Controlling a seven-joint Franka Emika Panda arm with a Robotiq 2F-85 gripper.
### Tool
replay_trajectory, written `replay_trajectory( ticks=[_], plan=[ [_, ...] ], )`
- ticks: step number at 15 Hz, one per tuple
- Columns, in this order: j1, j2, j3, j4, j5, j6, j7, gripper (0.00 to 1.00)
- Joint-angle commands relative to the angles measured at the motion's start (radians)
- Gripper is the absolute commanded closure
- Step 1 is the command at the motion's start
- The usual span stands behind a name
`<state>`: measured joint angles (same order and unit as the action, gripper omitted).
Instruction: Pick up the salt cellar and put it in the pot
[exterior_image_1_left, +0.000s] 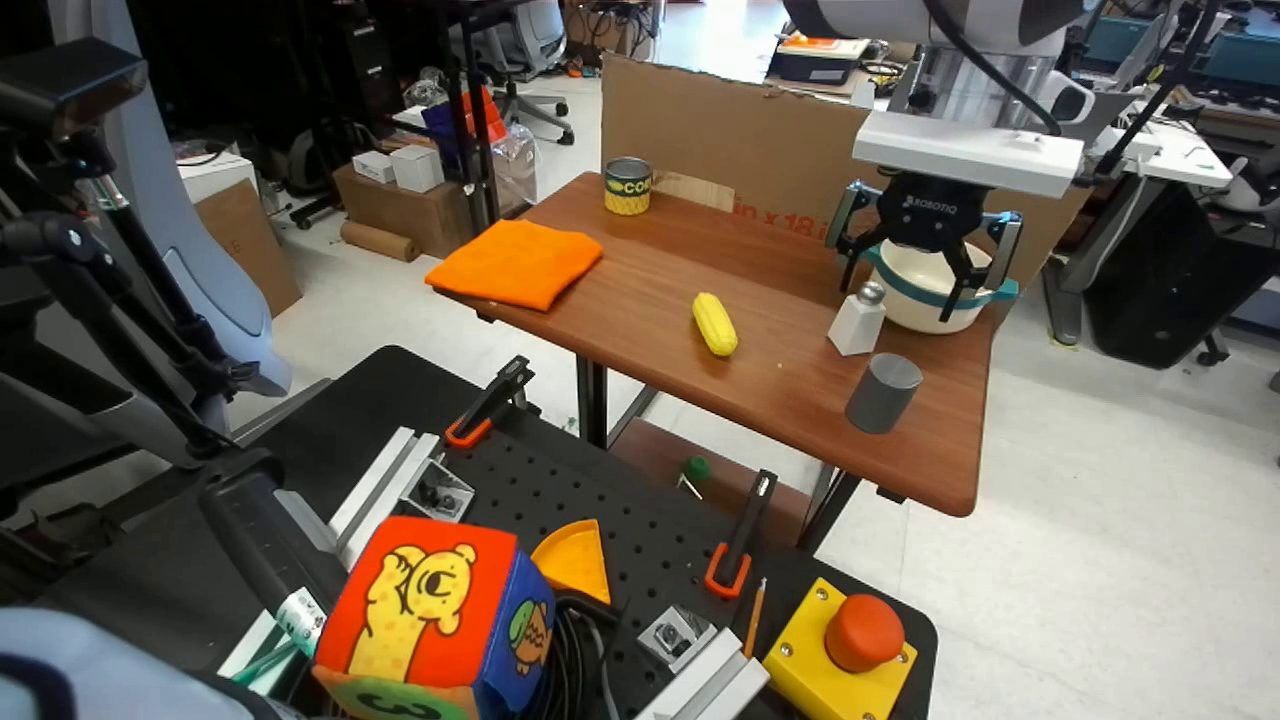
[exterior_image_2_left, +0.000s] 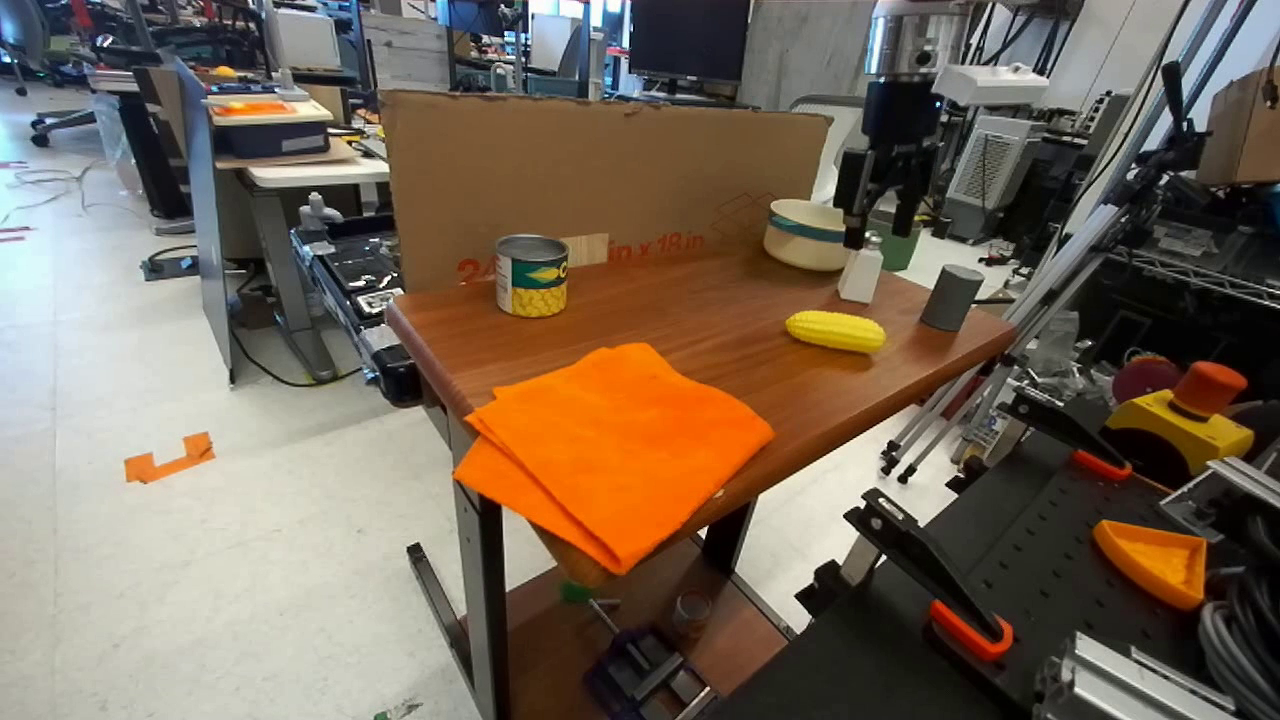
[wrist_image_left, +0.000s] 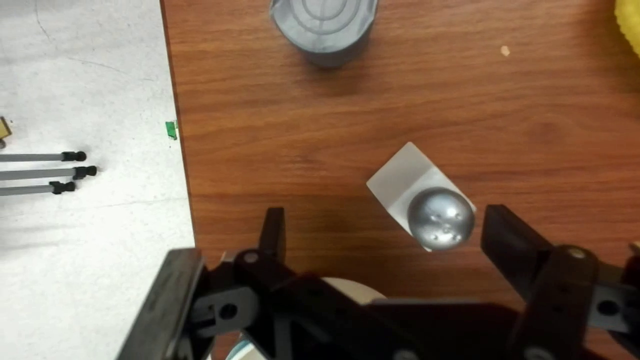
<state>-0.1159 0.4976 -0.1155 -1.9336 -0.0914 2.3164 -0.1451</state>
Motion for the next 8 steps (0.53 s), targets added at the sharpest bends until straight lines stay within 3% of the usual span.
replay_trajectory(
  ticks=[1,2,4,8],
  plan=[
    [0.019,0.028,-0.009,0.01,-0.059,0.022,0.044,0.0],
    [0.021,0.03,-0.009,0.006,-0.067,0.025,0.051,0.25],
    [0.028,0.032,-0.009,0.0,-0.083,0.03,0.067,0.33],
    [0.035,0.018,-0.003,-0.02,-0.089,0.038,0.078,0.62]
  ],
)
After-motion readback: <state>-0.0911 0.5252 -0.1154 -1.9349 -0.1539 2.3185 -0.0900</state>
